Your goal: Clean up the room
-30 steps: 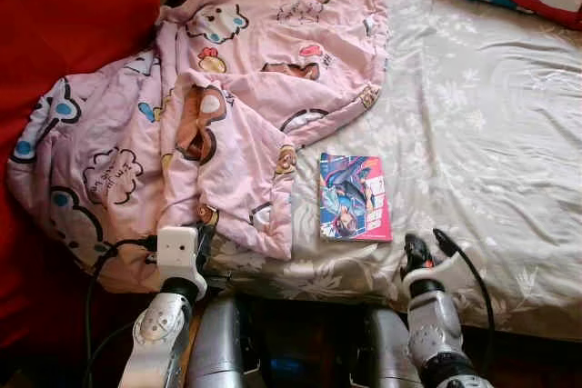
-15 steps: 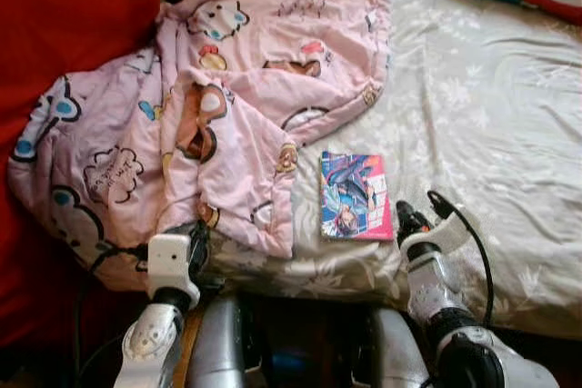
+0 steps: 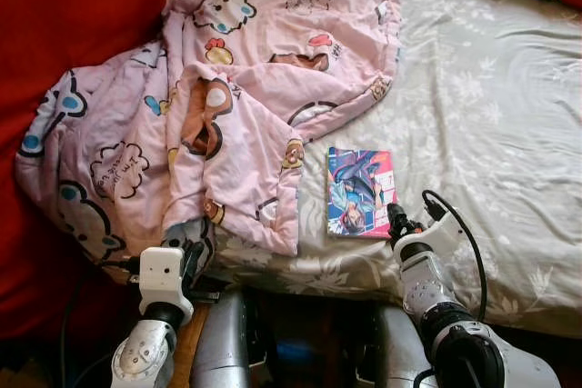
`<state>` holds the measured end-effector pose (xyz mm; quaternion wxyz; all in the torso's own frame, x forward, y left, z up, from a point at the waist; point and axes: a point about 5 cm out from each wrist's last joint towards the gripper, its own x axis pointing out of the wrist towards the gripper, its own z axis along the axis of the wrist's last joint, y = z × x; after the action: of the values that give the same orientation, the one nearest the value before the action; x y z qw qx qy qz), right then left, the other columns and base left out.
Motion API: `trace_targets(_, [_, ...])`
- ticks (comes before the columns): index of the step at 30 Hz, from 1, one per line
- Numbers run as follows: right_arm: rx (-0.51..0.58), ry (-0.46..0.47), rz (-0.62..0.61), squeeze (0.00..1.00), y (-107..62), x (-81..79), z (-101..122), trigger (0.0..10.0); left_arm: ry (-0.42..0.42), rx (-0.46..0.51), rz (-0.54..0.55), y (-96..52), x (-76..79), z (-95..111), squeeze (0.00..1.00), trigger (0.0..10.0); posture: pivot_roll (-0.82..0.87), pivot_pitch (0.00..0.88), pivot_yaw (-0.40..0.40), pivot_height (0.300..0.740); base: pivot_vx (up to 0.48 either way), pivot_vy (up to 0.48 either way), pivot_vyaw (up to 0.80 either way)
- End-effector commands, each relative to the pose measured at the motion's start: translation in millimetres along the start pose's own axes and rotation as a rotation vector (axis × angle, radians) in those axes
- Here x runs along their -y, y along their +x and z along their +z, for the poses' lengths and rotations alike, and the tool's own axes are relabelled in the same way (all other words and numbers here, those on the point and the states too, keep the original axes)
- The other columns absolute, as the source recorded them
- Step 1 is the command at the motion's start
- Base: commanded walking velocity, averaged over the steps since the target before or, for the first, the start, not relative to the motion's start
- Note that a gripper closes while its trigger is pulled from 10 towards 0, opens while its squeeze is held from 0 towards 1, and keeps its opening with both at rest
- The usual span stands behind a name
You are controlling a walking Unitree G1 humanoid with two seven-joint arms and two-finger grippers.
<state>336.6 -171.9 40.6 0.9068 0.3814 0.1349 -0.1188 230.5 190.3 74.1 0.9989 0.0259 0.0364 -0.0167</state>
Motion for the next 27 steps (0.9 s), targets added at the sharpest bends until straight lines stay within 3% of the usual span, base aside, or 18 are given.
trace_targets(1, [-0.029, 0.007, -0.052, 1.00, -4.4, 13.7, -7.4, 10.0, 0.009, -0.021, -0.002, -4.7, -2.2, -2.4, 0.00, 10.0, 0.16, 0.339, 0.008, 0.615, 0.000, 0.000, 0.00])
trace_targets(2, [-0.032, 0.005, -0.057, 1.00, -4.6, 15.1, -7.3, 10.0, 0.009, -0.024, -0.002, -5.4, -2.3, -2.6, 0.00, 10.0, 0.16, 0.341, 0.009, 0.615, 0.000, 0.000, 0.00])
trace_targets(3, [-0.037, 0.005, -0.061, 0.59, -4.8, 16.3, -7.5, 10.0, 0.009, -0.026, -0.002, -6.4, -2.3, -2.6, 0.00, 10.0, 0.16, 0.345, 0.010, 0.615, 0.000, 0.000, 0.00])
trace_targets(4, [-0.046, 0.004, -0.062, 0.00, -5.3, 17.9, -8.3, 10.0, 0.009, -0.028, -0.003, -8.2, -2.2, -2.1, 0.00, 10.0, 0.16, 0.350, 0.012, 0.615, 0.000, 0.000, 0.00])
trace_targets(11, [-0.065, 0.006, -0.056, 0.00, -6.3, 18.9, -11.8, 10.0, 0.013, -0.041, -0.002, -14.2, -2.5, -1.5, 0.00, 10.0, 0.17, 0.372, 0.018, 0.615, 0.000, 0.000, 0.00])
trace_targets(16, [-0.064, -0.014, -0.007, 0.00, -4.5, 10.0, -11.7, 10.0, 0.014, -0.047, 0.003, -16.1, -3.9, -1.5, 0.00, 10.0, 0.18, 0.378, 0.019, 0.615, 0.000, 0.000, 0.00])
trace_targets(19, [0.000, -0.028, 0.056, 0.00, -0.7, -3.1, -2.1, 10.0, 0.013, -0.049, 0.006, -16.5, -4.0, -1.1, 0.00, 10.0, 0.18, 0.380, 0.016, 0.615, 0.000, 0.000, 0.00])
trace_targets(27, [0.108, -0.068, 0.125, 0.00, -2.0, -8.8, 7.6, 10.0, 0.010, -0.053, 0.007, -15.3, -4.0, -0.7, 0.00, 10.0, 0.17, 0.374, 0.013, 0.615, 0.000, 0.000, 0.00])
